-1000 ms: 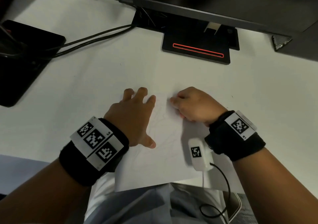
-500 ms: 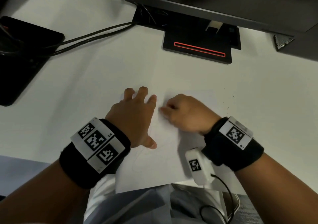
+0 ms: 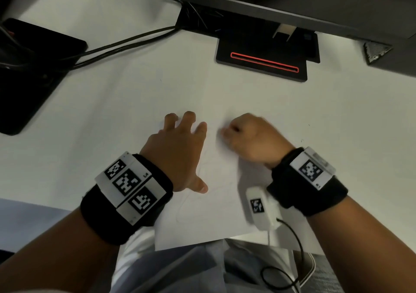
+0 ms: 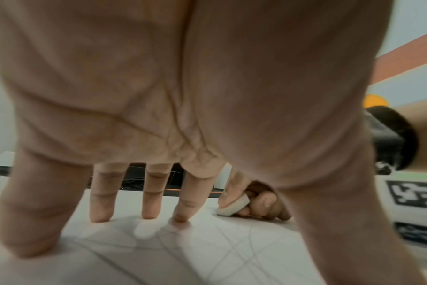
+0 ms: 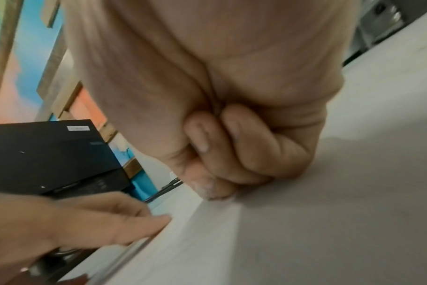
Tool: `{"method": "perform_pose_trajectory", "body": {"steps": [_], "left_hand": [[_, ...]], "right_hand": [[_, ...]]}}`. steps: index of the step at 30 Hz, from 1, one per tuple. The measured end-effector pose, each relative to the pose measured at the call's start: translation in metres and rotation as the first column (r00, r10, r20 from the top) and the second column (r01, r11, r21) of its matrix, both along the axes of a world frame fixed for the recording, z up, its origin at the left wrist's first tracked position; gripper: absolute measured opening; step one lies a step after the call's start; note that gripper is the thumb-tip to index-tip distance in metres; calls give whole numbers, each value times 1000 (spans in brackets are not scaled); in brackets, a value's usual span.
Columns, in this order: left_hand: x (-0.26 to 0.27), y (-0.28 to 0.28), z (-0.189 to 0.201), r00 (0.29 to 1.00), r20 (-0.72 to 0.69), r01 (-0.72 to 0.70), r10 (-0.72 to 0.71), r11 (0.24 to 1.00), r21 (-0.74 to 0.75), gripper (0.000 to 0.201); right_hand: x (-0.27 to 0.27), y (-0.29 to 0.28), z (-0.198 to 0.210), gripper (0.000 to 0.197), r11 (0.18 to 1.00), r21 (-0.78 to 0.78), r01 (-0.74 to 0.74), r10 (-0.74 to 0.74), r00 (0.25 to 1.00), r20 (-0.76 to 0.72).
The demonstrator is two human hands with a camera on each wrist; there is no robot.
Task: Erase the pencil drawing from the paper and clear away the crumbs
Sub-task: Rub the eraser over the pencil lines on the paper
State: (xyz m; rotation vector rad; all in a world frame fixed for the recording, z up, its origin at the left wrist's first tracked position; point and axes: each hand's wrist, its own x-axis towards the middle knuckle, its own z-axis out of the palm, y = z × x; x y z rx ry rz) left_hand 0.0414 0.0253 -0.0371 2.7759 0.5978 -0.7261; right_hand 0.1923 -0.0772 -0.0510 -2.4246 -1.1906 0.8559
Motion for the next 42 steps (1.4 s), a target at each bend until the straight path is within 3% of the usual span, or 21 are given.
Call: {"method": "perform_pose_trajectory", "body": {"steps": [3, 6, 10, 14, 18, 23, 27, 31, 35, 39, 42], "left_hand": [[1, 1, 0, 1000, 3, -2, 2, 1000, 4, 120], [1, 0, 0, 1000, 0, -2, 2, 1000, -3, 119], [0, -1, -1, 1000, 4, 0, 0, 1000, 8, 118], [0, 0, 0, 1000, 4, 0, 0, 1000, 0, 119], [0, -1, -1, 1000, -1, -2, 2, 1000, 13, 122], [1, -1, 0, 1000, 2, -4, 4, 1000, -4, 120], [1, -1, -1, 1000, -3, -14, 14, 1000, 15, 117], [2, -1, -1, 1000, 0, -12, 12, 1000, 6, 119], [2, -2, -1, 1000, -4, -10, 10, 1000, 21, 117], [2, -2, -1, 1000, -7, -14, 14, 1000, 12, 118], [1, -2, -1, 1000, -4, -12, 12, 1000, 15, 117]], "right_hand": [[-7, -2, -3, 46, 998, -43, -51, 51, 999, -11], [11, -4, 0, 44, 995, -3, 104, -104, 995, -8], [-9, -8, -3, 47, 999, -29, -40, 39, 999, -32], [11, -9, 0, 46, 993, 12, 121, -121, 993, -11], [-19, -9, -1, 46, 994, -29, -102, 102, 995, -8], [4, -10, 1, 46, 996, 6, 88, -88, 996, 8], [-30, -13, -2, 46, 995, -32, -90, 89, 995, -38], [-5, -11, 0, 45, 998, 11, 64, -64, 998, -9], [-30, -14, -1, 47, 994, -14, -109, 108, 994, -16], [-4, -15, -1, 48, 999, -1, 48, -48, 999, 3], [-18, -16, -1, 47, 998, 13, -56, 56, 998, 7]]}}
